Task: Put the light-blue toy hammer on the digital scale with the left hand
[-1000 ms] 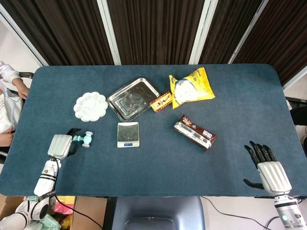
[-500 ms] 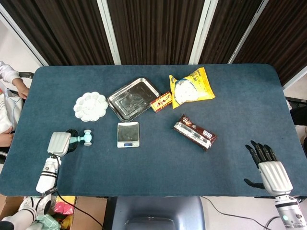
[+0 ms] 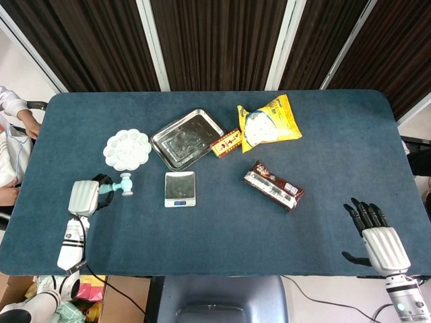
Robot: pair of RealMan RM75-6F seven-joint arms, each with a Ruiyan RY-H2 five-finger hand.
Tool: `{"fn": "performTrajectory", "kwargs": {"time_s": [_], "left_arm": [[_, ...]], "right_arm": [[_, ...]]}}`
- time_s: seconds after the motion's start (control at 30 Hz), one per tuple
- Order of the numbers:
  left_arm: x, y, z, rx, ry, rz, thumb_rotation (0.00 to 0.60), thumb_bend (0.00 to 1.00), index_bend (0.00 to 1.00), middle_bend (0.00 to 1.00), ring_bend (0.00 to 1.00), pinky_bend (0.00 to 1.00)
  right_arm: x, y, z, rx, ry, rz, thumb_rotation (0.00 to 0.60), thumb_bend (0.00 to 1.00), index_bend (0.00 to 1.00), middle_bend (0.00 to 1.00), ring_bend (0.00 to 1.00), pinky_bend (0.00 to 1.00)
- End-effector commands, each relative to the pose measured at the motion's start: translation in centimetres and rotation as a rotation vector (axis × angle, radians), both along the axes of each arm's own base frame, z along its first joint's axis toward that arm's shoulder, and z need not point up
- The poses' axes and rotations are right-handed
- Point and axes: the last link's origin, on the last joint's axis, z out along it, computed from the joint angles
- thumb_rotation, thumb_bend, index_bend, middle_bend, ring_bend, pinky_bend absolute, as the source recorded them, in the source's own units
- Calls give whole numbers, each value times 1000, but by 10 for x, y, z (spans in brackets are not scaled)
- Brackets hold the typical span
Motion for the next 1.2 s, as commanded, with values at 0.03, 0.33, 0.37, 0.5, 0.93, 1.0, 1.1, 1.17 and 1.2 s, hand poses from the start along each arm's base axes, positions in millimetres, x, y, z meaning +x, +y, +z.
{"fn": "performTrajectory", "kwargs": {"time_s": [0.03,0.33,0.37,0.5,0.93,1.0,1.1,1.17,1.2], "left_arm": [[22,5,-6,23,-59,-31,600,492,754,757,1000,1000],[97,18,-45,29,-65,-88,600,484,748,752,1000,1000],[102,19,-49,26,-56,-94,600,482,747,751,1000,1000],[124,18,-72,-10,-6,-106,600,474,745,749,1000,1000],[134,17,-94,-38,95,-104,600,447,628,670,1000,1000],[133,18,-95,-43,102,-97,600,444,565,640,1000,1000],[132,19,-98,-52,105,-84,600,442,515,611,1000,1000],[132,20,-99,-59,106,-76,600,437,482,585,1000,1000],[132,20,-99,-60,103,-72,600,433,466,571,1000,1000]], "right_arm": [[0,0,-1,4,-1,2,600,210,0,0,0,0],[0,-3,-1,13,-8,-1,600,210,0,0,0,0],[-1,-3,-1,13,-10,-3,600,210,0,0,0,0],[-2,-4,3,2,-18,-10,600,210,0,0,0,0],[-4,-1,11,-4,-43,-8,600,210,0,0,0,0],[-4,-1,11,-3,-44,-7,600,211,0,0,0,0],[-3,-1,11,-5,-47,-6,600,211,0,0,0,0],[-3,-1,12,-10,-47,-5,600,210,0,0,0,0],[-3,-1,12,-11,-48,-5,600,210,0,0,0,0]]}}
